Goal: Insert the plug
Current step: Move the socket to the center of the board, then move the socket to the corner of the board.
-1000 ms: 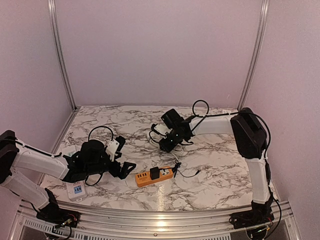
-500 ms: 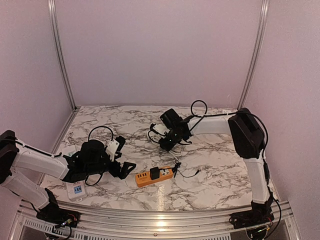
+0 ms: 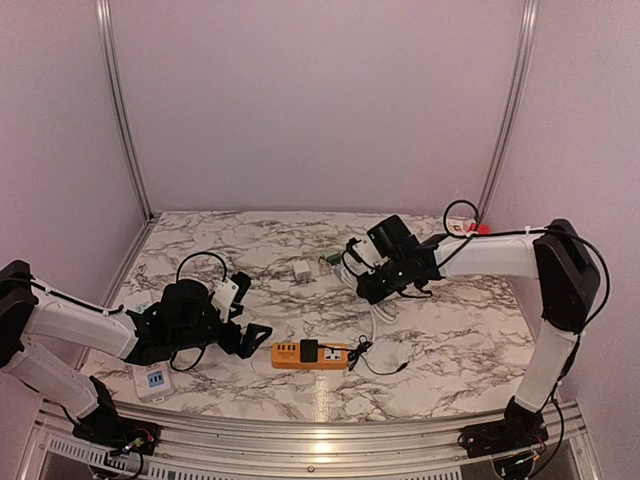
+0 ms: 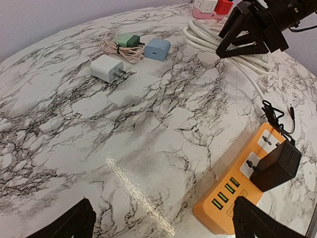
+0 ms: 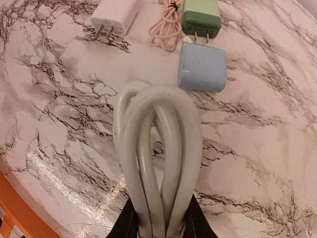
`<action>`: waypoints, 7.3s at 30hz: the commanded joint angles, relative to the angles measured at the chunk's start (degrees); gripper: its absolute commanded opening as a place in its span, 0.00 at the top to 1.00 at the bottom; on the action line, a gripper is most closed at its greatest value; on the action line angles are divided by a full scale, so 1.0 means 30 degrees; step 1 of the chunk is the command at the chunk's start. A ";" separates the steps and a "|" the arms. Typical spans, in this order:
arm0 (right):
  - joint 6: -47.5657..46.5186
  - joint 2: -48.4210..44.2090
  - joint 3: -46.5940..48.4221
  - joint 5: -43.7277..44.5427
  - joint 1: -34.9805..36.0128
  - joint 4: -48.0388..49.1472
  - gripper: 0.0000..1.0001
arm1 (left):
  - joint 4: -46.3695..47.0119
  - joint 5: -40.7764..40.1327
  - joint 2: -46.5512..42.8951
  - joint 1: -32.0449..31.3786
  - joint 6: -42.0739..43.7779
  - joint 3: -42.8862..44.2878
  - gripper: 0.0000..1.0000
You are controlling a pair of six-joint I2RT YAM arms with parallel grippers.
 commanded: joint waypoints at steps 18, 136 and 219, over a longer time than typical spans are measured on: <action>0.9234 -0.6780 -1.0631 -0.0353 -1.0778 0.8115 0.77 | 0.0514 0.0028 -0.0760 0.0119 0.0051 -0.0275 0.01; -1.5893 -0.1378 0.2790 -0.4792 0.1487 -0.7887 0.02 | 0.0517 0.0045 -0.1262 0.0172 0.0111 -0.0394 0.01; -1.4850 0.2229 0.3771 0.1026 -0.2242 -0.8249 0.60 | 0.0482 -0.0003 -0.1640 0.0183 0.0212 -0.0567 0.01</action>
